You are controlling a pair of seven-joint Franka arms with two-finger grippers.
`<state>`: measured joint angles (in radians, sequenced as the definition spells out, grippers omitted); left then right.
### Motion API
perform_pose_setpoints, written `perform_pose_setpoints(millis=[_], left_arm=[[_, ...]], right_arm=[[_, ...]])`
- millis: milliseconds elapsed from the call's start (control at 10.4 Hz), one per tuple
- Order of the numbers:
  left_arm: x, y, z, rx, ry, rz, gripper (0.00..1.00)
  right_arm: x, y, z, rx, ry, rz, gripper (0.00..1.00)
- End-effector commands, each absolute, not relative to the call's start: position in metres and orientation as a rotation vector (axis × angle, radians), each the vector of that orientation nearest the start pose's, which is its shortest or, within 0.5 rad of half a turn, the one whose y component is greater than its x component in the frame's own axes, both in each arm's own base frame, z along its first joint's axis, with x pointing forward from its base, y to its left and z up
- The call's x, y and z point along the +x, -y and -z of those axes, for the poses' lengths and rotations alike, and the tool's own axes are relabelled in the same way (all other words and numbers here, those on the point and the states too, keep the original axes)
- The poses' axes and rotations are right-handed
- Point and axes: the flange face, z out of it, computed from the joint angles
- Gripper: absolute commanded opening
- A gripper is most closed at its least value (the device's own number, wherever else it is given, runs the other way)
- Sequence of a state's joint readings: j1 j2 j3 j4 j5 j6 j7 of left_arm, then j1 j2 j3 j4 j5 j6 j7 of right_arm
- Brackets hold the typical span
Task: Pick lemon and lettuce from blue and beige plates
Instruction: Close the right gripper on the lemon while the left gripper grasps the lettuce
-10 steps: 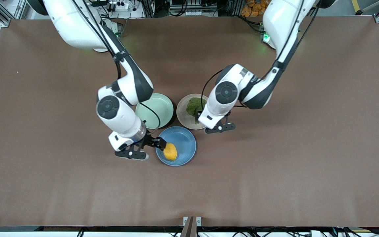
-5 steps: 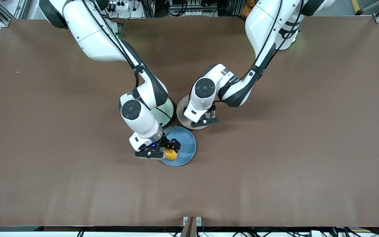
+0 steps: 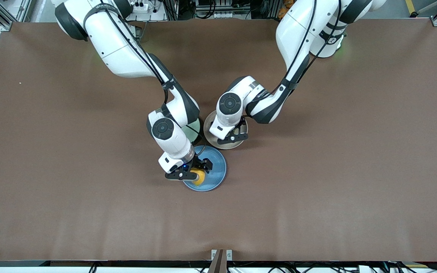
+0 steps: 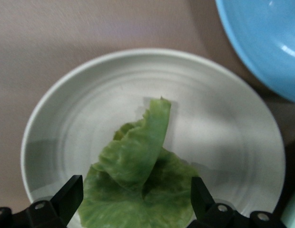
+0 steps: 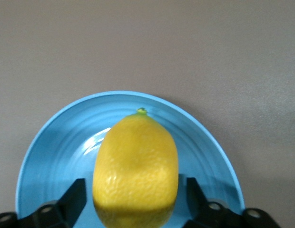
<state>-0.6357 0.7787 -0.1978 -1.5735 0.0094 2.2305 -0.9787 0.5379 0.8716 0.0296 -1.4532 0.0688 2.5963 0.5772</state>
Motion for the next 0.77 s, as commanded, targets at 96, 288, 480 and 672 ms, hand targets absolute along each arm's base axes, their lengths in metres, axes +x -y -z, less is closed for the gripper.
perform_pose_setpoints(millis=[96, 288, 480, 672], left_arm=[[0.473, 0.505, -0.173, -3.098, 0.266, -0.213, 0.98], [0.470, 0.508, -0.172, -3.092, 0.282, -0.209, 0.00], [0.471, 0.508, -0.175, -3.094, 0.283, -0.203, 0.00], [0.474, 0.508, -0.186, -3.101, 0.286, -0.188, 0.00]], right_arm=[[0.638, -0.396, -0.197, -2.931, -0.093, 0.327, 0.32], [0.641, -0.394, -0.206, -2.924, -0.130, 0.320, 0.18], [0.638, -0.392, -0.233, -2.948, -0.150, 0.216, 0.15], [0.642, -0.371, -0.283, -2.972, -0.167, 0.156, 0.15]])
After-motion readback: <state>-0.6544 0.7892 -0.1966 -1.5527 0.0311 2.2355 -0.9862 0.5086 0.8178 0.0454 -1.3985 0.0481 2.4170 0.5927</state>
